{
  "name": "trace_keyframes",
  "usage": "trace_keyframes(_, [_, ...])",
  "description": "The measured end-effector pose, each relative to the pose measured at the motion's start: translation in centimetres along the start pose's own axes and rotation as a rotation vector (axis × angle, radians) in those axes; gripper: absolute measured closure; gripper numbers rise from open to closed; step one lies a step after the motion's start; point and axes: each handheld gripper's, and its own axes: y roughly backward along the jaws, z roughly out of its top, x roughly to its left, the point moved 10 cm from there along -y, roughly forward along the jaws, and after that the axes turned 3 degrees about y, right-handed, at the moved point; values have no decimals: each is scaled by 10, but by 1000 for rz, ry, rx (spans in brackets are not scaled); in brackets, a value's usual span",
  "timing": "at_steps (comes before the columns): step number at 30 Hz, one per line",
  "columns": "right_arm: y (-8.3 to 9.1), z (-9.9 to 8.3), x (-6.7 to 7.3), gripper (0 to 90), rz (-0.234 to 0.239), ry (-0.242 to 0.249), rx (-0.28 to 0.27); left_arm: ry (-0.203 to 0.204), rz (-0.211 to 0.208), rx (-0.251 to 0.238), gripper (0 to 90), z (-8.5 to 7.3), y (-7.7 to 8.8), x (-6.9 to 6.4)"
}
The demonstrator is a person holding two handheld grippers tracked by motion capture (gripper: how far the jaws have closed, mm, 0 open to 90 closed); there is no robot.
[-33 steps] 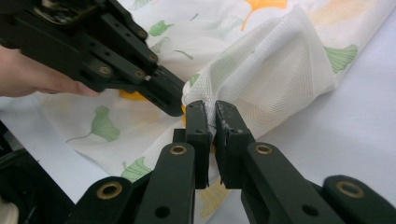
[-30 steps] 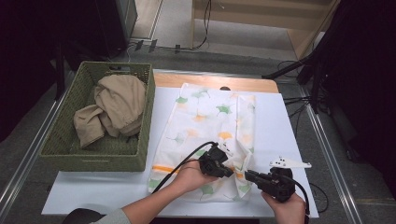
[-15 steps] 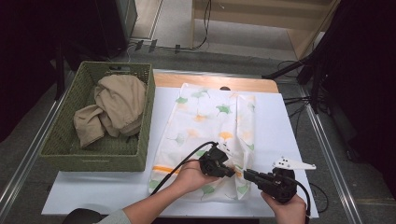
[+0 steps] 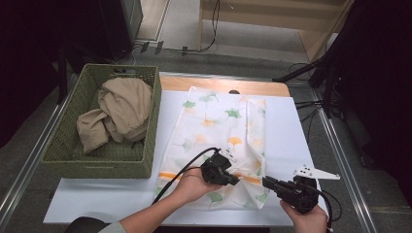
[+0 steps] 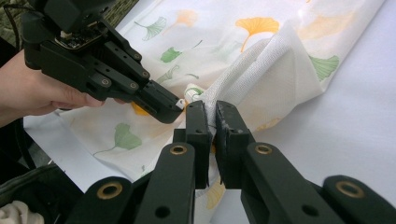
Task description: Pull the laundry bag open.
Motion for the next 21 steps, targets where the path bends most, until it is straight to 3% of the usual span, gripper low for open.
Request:
trace_keyframes(12, [7,-2,-16,857,-41,-29,-10,21,24,-5,900,-7,12,13])
trace_keyframes(21, [9,-4,-30,856,-62,-52,-7,37,1,-11,900,-11,24,15])
